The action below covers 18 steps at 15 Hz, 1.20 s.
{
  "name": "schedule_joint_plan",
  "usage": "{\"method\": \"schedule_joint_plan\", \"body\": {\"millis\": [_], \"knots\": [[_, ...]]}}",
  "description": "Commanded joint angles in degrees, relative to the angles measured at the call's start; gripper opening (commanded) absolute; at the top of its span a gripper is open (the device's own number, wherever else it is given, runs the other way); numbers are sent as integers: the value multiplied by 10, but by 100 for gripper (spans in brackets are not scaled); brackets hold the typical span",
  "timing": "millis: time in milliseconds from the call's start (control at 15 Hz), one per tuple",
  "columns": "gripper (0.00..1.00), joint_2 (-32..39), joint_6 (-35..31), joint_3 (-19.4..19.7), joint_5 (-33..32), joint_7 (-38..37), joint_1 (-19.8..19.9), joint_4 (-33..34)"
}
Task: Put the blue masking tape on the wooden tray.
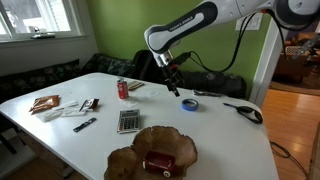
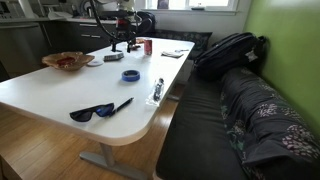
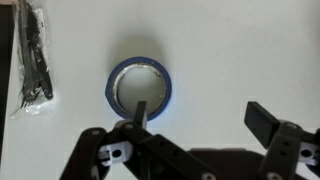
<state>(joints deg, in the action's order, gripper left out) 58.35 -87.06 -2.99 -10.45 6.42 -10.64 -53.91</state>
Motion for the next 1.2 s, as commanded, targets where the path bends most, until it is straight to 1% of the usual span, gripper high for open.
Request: {"method": "schedule_joint_plan", "body": {"millis": [0,67,133,333,400,467,533,733,867,933,1133], "knots": [[100,13,-19,-26,56,31,44,-9],[100,20,-23,-36,74,52,55,1],[100,9,-10,-13,46,29,33,-4],[100,14,-16,-27,64,46,51,-4],[100,15,-29,-23,50,48,41,3],[100,6,-40,-16,31,46,29,-7],[100,-3,-48,-15,22,45,24,-18],[100,-38,-67,-16,2,27,13,-70],[100,-64,-93,-14,-7,3,7,-113],[100,-91,-130,-10,-13,-21,7,-155],[100,-130,-211,-3,-22,-82,7,-226]]}}
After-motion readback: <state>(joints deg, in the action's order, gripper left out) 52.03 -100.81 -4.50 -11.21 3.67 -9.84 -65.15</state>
